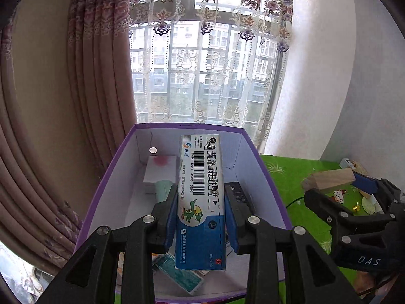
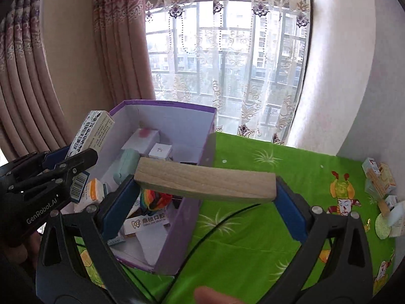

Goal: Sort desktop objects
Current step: 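Carry the medicine box with the left tool while the right tool carries the wooden block into the purple box, then release both items into the purple box and withdraw both tools to the table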

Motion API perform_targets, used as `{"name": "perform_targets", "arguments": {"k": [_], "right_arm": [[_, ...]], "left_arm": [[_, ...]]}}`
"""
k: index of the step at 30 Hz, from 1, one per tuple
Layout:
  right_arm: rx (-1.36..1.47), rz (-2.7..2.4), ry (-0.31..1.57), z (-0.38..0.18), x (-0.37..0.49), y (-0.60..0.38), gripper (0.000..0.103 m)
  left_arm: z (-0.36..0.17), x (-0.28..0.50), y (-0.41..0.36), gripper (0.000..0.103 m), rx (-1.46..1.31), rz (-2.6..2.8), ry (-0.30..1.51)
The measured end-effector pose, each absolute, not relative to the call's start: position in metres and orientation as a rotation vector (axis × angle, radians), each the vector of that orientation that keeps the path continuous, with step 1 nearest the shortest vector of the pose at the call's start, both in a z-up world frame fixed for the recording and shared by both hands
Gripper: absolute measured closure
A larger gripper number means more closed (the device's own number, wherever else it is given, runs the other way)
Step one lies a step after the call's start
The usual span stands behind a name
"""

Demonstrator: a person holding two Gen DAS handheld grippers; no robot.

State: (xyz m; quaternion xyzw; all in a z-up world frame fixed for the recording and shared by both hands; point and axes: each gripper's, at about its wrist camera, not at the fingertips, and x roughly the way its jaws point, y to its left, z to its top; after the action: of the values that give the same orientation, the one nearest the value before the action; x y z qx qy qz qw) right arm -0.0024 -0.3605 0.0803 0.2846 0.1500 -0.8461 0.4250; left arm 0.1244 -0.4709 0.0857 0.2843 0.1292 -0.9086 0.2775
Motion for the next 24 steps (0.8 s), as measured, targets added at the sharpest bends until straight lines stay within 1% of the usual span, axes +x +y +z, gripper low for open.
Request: {"name": "perform_targets", "arguments": {"k": [4, 7, 8, 9, 11, 16, 24], "right_arm": [[0.704, -2.028, 0.424, 0.07, 0.005, -0.383, 0.001], [0.68, -1.991, 0.449, 0.066, 0.011, -0.392, 0.001], [0.679, -1.98, 0.458, 0.065, 0.013, -0.394, 0.001], [0.679, -1.972, 0.46, 0.064, 0.014, -0.395, 0.001], [0.687, -1.973, 0.457, 0.062, 0.014, -0.395, 0.001], [0.693, -2.012, 0.418, 0.065, 0.009, -0.38, 0.001], [0.73, -2.135, 0.334, 0.07, -0.015, -0.328, 0.001]], "left_arm": [[0.084, 0.134, -0.486, 0.069, 0.762, -2.396, 0.375], [0.08, 0.139, -0.494, 0.066, 0.762, -2.373, 0.401], [0.08, 0.14, -0.497, 0.06, 0.758, -2.371, 0.412], [0.079, 0.14, -0.499, 0.049, 0.759, -2.369, 0.418], [0.081, 0.141, -0.498, 0.041, 0.741, -2.373, 0.411], [0.084, 0.137, -0.493, 0.041, 0.731, -2.407, 0.407], [0.089, 0.121, -0.467, 0.041, 0.736, -2.499, 0.384]]}}
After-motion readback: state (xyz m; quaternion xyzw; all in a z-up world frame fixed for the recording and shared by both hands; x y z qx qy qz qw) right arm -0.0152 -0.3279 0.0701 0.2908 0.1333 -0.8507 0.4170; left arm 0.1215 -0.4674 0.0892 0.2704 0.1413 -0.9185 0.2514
